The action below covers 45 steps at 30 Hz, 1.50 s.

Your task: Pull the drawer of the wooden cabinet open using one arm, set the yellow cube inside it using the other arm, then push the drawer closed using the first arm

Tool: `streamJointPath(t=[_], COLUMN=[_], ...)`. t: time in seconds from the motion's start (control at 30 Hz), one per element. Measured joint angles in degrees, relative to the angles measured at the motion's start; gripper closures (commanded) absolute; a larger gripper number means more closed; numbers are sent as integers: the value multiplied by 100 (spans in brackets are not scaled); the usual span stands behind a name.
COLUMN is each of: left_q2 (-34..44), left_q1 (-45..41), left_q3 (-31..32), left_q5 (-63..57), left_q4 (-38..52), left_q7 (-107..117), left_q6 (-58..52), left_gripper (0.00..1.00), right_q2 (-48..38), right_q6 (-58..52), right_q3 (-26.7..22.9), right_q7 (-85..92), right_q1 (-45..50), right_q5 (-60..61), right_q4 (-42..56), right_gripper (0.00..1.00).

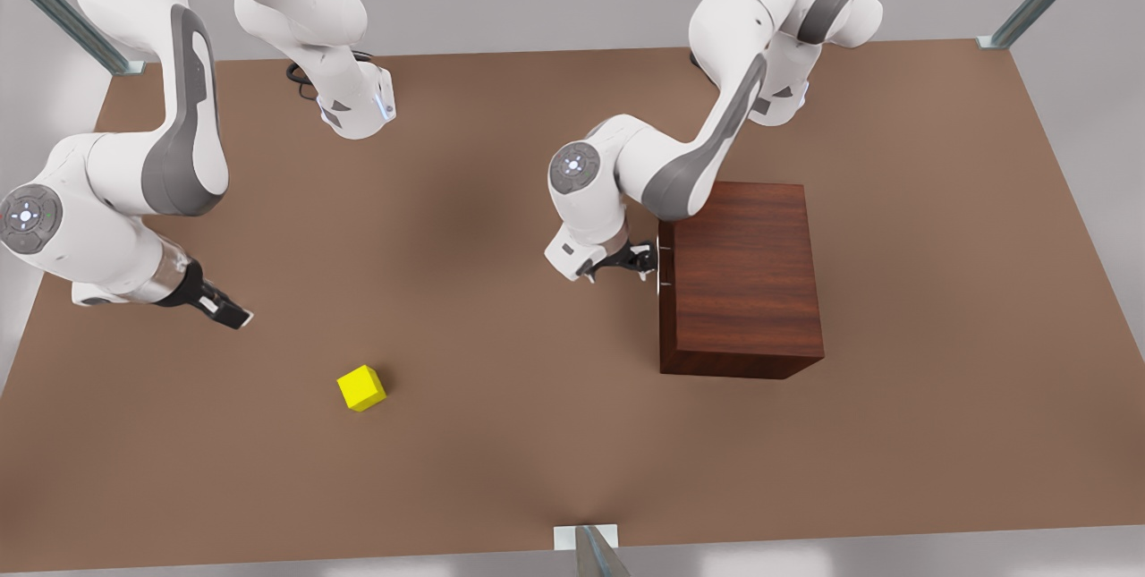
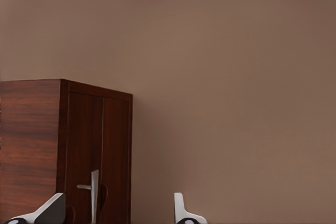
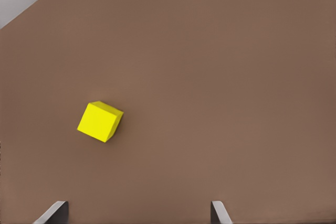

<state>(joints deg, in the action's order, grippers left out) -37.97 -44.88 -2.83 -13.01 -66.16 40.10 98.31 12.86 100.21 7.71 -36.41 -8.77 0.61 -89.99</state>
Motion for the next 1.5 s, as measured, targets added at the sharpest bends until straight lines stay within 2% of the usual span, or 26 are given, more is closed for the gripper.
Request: streamJointPath(t=[0.23,0.53,0.67,0.8,1.5], left_q2=[-79,-92,11,200,176], left_q1=[-338,-187,-413,-432,-393], left_q3=[12,-7,-10,-22,-25], left_q5=[-415,-585,-638,-671,-999], left_q4=[-225,-589,-1020,-1505,-2114], left_q7=[239,387,496,621,1186], left_q6=[-244,-393,-403,-199,532], left_gripper=[0,0,0,0,0], right_q2=[4,28,30,30,68], right_q6=[40,54,54,55,51], right_q3=[1,9,10,11,10], right_q7=[-714,-1305,-1487,-1632,-2034], right_q1=[-2,7,7,6,44], right_q5=[-1,-2,-2,-6,-85], right_q4=[5,5,5,5,30], right_gripper=[0,0,0,0,0])
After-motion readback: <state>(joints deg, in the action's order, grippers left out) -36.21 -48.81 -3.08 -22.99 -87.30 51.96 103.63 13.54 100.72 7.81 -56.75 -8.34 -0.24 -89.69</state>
